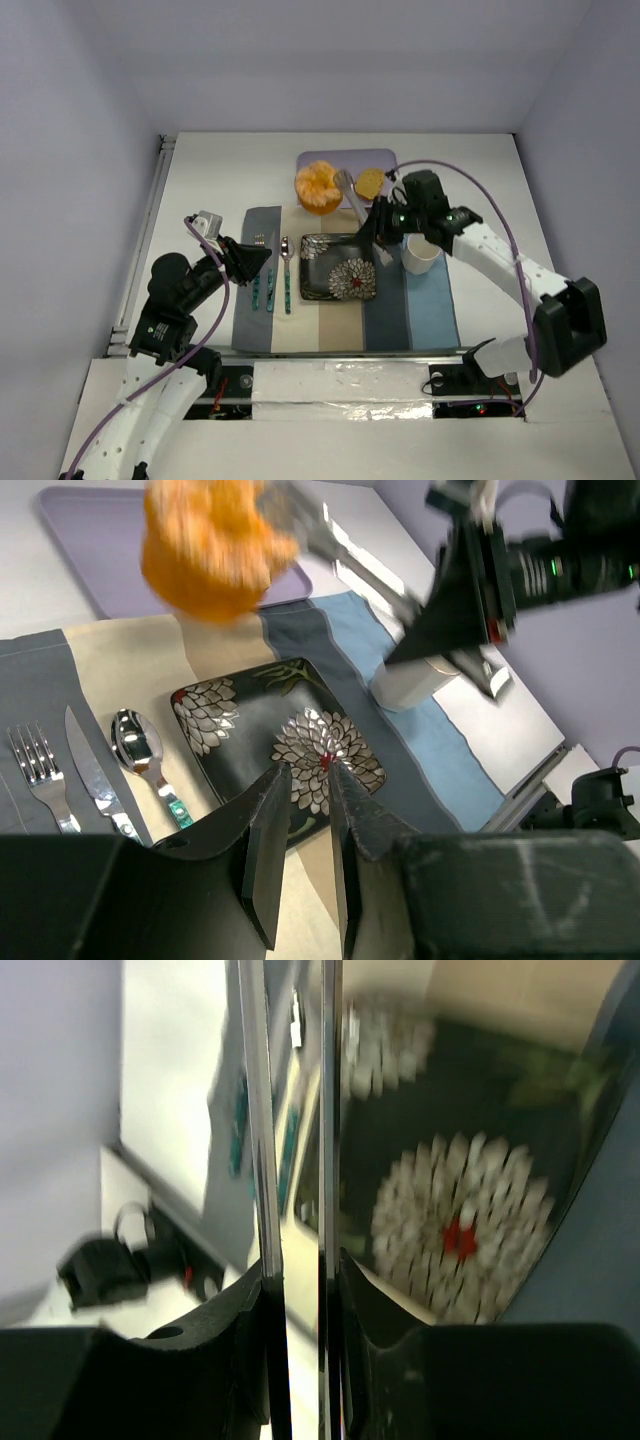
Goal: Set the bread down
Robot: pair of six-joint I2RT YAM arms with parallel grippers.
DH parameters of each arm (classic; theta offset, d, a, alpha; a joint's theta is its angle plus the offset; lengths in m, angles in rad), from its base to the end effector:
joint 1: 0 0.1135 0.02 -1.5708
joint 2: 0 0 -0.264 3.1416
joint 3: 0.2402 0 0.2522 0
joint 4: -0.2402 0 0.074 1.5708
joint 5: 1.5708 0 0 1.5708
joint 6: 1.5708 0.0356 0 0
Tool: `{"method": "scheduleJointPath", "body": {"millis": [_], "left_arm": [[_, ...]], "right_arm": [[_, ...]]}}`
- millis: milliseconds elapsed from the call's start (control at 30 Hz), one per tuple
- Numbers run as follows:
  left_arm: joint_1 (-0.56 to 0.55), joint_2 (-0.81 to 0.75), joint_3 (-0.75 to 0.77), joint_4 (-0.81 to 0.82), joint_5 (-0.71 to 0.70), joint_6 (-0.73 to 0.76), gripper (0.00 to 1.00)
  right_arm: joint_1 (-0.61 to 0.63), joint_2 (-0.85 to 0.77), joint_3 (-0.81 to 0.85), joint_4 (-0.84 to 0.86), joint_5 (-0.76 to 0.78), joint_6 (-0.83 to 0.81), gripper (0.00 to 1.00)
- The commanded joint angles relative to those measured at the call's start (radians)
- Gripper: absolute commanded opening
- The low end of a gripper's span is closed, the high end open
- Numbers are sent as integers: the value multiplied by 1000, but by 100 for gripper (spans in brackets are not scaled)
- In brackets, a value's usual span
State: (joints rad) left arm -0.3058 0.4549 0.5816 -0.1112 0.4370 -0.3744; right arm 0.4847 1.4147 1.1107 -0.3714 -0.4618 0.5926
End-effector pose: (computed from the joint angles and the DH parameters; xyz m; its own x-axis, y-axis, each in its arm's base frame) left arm 0.1142 -0.0519 0.3216 -0.2336 -0.2737 -0.9330 0.6349 0.6839 -0.3596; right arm 0.2698 0.1600 0.2920 -0.8637 0.1103 -0.4918 -0.2923 0.6854 0.6670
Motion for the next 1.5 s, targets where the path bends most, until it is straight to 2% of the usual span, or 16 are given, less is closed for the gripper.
{"method": "scheduleJointPath", "body": {"millis": [0, 267, 567, 700, 733, 833, 933, 1067, 1200, 1467], "left_arm": [[4, 8, -6, 45, 16, 11, 19], [13, 19, -8, 47, 16, 8, 19], [13, 31, -6, 45, 14, 6, 19], [13, 33, -8, 45, 12, 6, 19], [13, 33, -8, 45, 14, 6, 19], [13, 33, -8, 48, 16, 6, 18], [13, 34, -8, 47, 17, 6, 18], [13, 31, -8, 47, 17, 5, 19], [13, 24, -9, 50, 20, 5, 19], [13, 1, -11, 51, 22, 6, 18]], "right_arm": [[86, -112, -110, 49, -5, 38, 21], [236, -315, -322, 40, 78, 157, 22], [269, -336, -440, 63, 92, 185, 22], [269, -336, -445, 68, 95, 190, 26], [269, -338, -440, 66, 95, 188, 34], [269, -350, -405, 28, 138, 182, 50], [269, -369, -350, -15, 182, 164, 54], [269, -366, -275, -61, 285, 128, 53], [236, -289, -172, -83, 359, 92, 52], [52, 37, 55, -55, 367, 73, 49]]}}
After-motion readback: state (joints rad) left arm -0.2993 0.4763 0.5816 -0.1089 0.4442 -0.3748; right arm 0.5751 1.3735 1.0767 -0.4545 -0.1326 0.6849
